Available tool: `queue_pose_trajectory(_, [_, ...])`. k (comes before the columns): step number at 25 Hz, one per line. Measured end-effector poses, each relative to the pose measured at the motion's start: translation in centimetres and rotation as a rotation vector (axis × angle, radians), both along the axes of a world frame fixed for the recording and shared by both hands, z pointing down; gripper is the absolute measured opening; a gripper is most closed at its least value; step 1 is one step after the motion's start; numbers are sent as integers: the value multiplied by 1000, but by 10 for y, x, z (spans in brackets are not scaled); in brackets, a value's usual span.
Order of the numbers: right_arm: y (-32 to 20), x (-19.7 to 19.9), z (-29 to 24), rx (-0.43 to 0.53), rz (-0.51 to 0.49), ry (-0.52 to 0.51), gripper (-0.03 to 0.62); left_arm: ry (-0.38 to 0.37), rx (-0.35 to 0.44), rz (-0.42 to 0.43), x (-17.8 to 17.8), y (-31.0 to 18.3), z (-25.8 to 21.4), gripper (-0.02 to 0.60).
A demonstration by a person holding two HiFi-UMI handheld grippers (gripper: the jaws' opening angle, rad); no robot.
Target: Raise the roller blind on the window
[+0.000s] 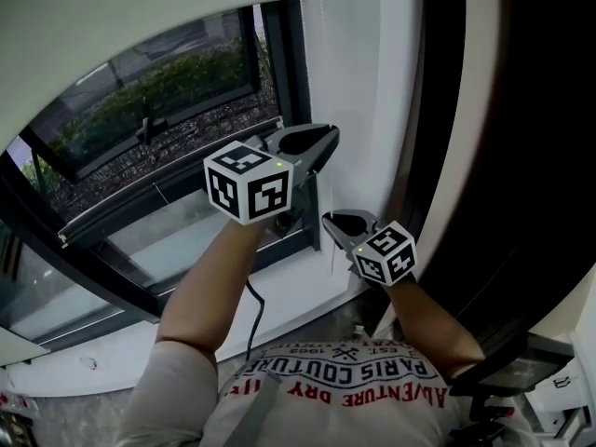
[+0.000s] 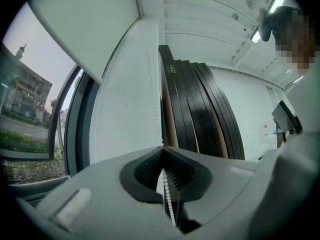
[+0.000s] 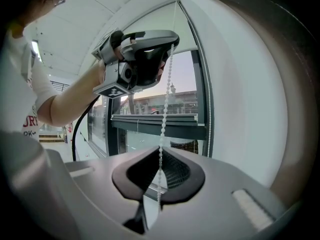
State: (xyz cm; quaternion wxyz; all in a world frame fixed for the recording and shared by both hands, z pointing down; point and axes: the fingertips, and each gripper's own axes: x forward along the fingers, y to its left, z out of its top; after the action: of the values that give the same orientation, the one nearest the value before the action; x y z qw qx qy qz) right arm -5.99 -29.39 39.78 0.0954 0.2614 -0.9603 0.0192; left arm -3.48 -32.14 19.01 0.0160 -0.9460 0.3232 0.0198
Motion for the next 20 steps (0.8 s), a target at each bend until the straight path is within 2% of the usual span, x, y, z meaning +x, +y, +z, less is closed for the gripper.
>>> queue_pose_trajectory(4, [-3,0,2,-5,-5,-5,15,14,-14,20,1,-3,2,3])
queue_pose_trajectory(10, [-8,0,21,-36,-14,4,15,6,-43,-5,-2,-16,22,3])
queue_pose_trajectory(20, [-7,16,145,-234,-15,154,15,-93,-199,-33,7,-31,148,3])
